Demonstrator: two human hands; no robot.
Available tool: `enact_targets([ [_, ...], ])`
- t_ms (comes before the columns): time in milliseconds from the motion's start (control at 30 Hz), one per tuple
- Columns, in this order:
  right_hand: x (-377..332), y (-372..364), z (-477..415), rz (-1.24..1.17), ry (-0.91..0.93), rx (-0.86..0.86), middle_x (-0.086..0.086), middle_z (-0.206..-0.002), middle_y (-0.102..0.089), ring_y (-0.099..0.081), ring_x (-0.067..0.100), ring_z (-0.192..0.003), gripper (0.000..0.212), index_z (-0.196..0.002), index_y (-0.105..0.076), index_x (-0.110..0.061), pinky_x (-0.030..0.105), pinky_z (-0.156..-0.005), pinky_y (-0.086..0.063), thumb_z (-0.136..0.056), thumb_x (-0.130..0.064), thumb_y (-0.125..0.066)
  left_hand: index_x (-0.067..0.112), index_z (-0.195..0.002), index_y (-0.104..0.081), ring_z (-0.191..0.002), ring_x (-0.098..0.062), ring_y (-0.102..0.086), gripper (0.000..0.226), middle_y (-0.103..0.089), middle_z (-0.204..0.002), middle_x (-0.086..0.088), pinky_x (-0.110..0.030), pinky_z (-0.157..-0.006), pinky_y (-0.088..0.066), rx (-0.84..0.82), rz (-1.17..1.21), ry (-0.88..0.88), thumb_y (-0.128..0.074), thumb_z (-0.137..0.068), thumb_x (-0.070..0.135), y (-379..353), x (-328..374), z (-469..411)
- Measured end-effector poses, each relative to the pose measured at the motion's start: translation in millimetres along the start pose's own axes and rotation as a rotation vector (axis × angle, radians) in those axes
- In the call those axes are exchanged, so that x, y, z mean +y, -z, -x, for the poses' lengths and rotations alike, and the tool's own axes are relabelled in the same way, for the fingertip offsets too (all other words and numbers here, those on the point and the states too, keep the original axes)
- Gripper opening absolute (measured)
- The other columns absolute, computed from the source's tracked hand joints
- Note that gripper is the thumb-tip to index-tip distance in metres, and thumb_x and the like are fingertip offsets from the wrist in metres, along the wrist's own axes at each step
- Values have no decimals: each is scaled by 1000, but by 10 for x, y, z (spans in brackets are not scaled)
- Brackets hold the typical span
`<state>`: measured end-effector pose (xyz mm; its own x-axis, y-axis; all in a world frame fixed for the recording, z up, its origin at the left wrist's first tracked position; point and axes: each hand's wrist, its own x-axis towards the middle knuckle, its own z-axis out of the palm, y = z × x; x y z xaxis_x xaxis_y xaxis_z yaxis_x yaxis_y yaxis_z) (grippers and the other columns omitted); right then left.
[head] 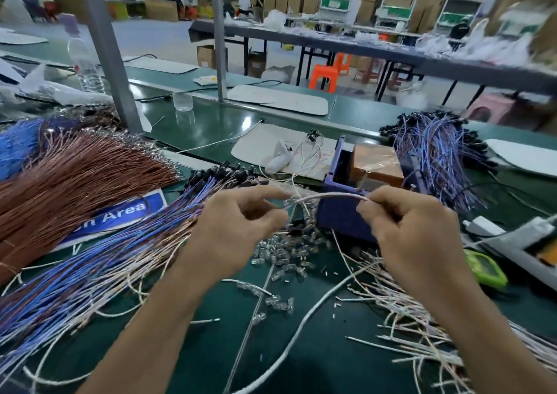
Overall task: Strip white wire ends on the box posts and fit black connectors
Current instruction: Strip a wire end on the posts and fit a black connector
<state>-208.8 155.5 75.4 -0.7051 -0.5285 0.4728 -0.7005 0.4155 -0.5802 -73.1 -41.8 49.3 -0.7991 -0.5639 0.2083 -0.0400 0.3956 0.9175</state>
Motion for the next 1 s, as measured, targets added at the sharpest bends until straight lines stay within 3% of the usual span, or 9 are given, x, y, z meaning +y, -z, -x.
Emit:
enact_targets([
  [133, 354, 335, 200, -8, -124, -26, -9, -59, -63, -51, 9, -52, 22, -72, -71, -27, 27, -51, -34, -95, -25, -70, 25, -92, -85, -54, -5, -56, 18, -75, -68, -2, -16, -51, -45, -225, 189, 30, -79, -87, 9, -218, 115, -135],
  [267, 574, 554, 342, 39, -224, -71, -6, -55, -63, -50, 6, -48, 24, -68, -73, -27, 27, -50, -35, -91, -23, -72, 35, -78, -82, -50, -5, -57, 20, -73, -62, 5, -20, -53, -46, -159, -44, 11, -82, -85, 17, -583, 122, -213],
  [333, 654, 659, 361, 106, -246, -141, -12, -58, -66, -53, 5, -47, 27, -68, -73, -33, 17, -45, -36, -90, -17, -71, 39, -77, -80, -47, -5, -58, 20, -71, -58, 8, -19, -49, -47, -145, -93, -39, -82, -86, 21, -761, 158, -222],
  [400, 695, 722, 342, 178, -264, -247, -19, -64, -66, -55, 3, -50, 30, -78, -73, -39, 14, -47, -40, -90, -12, -66, 41, -79, -79, -47, -1, -58, 21, -69, -58, 13, -16, -49, -47, -184, -70, -96, -82, -86, 22, -929, 210, -215],
  [533, 625, 701, 219, 237, -178, -340, -27, -74, -64, -57, -4, -72, 21, -100, -68, -44, 16, -63, -45, -90, -26, -68, 36, -82, -81, -49, 6, -58, 19, -69, -59, 20, -4, -50, -38, -251, -5, -185, -82, -86, 18, -1211, 336, -217],
  [633, 576, 667, 52, 196, -137, -348, -12, -74, -65, -58, 5, -69, 17, -100, -63, -45, 21, -61, -44, -93, -29, -67, 37, -87, -81, -58, -1, -65, 17, -73, -66, 14, -17, -60, -51, -287, 3, -197, -81, -87, 20, -1324, 379, -285],
  [767, 597, 713, -177, 130, -131, -359, -13, -65, -63, -53, 3, -56, 10, -85, -64, -35, 18, -52, -37, -91, -37, -71, 35, -86, -81, -63, -11, -73, 18, -76, -67, 7, -32, -70, -62, -356, -12, -143, -80, -87, 17, -1284, 396, -415],
  [933, 678, 791, -370, 44, -134, -472, -10, -57, -61, -46, 3, -46, 11, -79, -70, -34, 19, -49, -38, -88, -36, -75, 35, -78, -80, -62, -5, -72, 8, -75, -66, 9, -11, -59, -50, -436, -161, -119, -84, -80, 29, -1152, 496, -636],
  [1000, 683, 789, -400, 33, -131, -505, -8, -61, -66, -49, 1, -47, 11, -79, -71, -33, 17, -47, -39, -82, -36, -81, 32, -76, -80, -61, -6, -73, 6, -75, -65, 7, -11, -59, -49, -470, -189, -99, -85, -79, 30, -1128, 534, -694],
])
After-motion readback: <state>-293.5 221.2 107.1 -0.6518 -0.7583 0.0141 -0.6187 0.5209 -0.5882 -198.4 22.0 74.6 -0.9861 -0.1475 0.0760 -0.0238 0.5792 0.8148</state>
